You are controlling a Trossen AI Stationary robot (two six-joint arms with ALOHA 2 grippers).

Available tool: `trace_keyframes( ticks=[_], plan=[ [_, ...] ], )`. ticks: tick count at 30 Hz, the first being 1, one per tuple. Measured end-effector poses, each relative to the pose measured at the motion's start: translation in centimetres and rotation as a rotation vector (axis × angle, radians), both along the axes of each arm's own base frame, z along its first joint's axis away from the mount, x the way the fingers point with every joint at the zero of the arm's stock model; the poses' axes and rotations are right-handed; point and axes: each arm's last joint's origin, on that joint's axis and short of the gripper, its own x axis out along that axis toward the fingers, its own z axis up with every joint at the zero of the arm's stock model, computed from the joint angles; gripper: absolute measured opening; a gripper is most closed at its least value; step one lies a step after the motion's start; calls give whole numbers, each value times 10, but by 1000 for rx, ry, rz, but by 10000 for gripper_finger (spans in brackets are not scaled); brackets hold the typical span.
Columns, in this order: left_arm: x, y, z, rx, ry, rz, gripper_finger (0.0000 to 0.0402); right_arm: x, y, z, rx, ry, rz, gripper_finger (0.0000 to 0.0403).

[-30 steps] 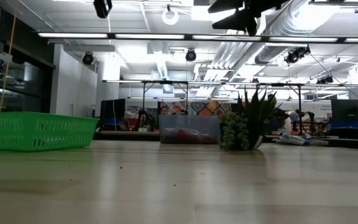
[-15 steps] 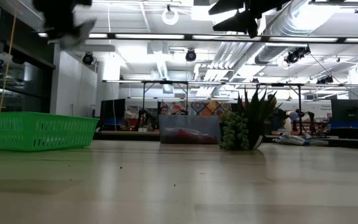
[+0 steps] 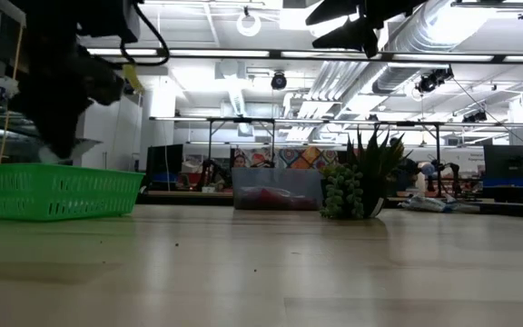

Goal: Sort candy
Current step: Put the white candy into the green bin

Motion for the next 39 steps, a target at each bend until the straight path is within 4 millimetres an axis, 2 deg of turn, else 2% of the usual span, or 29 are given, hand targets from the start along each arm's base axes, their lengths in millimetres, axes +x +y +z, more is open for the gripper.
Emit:
trace_keyframes(
  ticks=[5,10,14,27,39],
  plan=[
    [10,0,-12,-8,-8,107,3,0,0,-1,-9,17,3,247],
    [14,0,-30,-16,48,177,3,-1,0,-3,-22,34,8,247],
    [17,1,-37,-19,74,225,3,-1,0,-4,-21,49,8,247],
    [25,0,-58,-39,184,266,3,-2,0,-6,-21,70,10,247],
    [25,0,-59,-48,193,251,73,-2,0,-7,-24,85,14,247]
  ],
)
